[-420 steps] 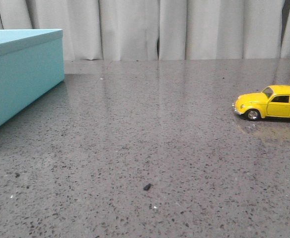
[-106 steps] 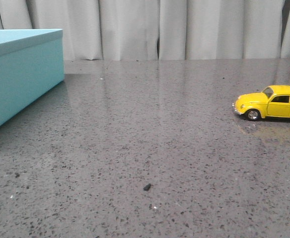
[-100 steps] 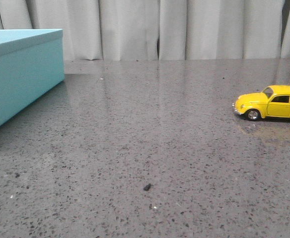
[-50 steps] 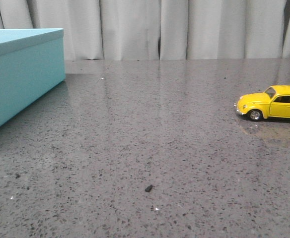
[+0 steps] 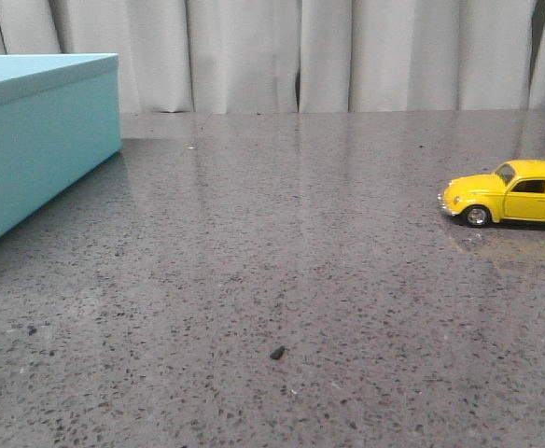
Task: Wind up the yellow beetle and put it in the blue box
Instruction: 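Move the right gripper over the yellow toy beetle car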
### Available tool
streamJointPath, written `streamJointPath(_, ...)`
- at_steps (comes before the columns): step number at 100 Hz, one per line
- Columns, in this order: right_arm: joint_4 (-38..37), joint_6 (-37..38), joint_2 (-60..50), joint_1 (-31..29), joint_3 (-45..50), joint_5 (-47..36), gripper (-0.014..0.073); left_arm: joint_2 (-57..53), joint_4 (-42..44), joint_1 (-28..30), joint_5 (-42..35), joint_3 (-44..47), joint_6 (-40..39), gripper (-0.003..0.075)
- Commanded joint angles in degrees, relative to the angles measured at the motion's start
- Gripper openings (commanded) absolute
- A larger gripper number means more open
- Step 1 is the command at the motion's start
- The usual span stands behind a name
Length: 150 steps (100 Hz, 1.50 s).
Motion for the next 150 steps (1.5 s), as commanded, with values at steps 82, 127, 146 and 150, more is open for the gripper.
streamJointPath(82, -11.49, 12.67, 38.70, 10.60, -21.09, 12.73, -0.0049, 4.17, -0.92, -8.27, -5.59, -2.23, 0.56, -0.0019)
streamJointPath(127, -8.61, 12.78, 43.14, 11.25, -21.09, 10.16, -0.0049, 4.17, -0.92, -8.27, -10.46, -2.23, 0.56, -0.0019)
streamJointPath(146, -8.50, 12.78, 44.23, 11.36, -21.09, 9.16, -0.0049, 4.17, -1.27, -8.27, -12.93, -2.23, 0.56, -0.0019)
streamJointPath(150, -8.50, 12.78, 44.47, 11.36, -21.09, 9.06, -0.0049, 4.17, -1.27, -8.27, -12.93, -2.23, 0.56, -0.0019)
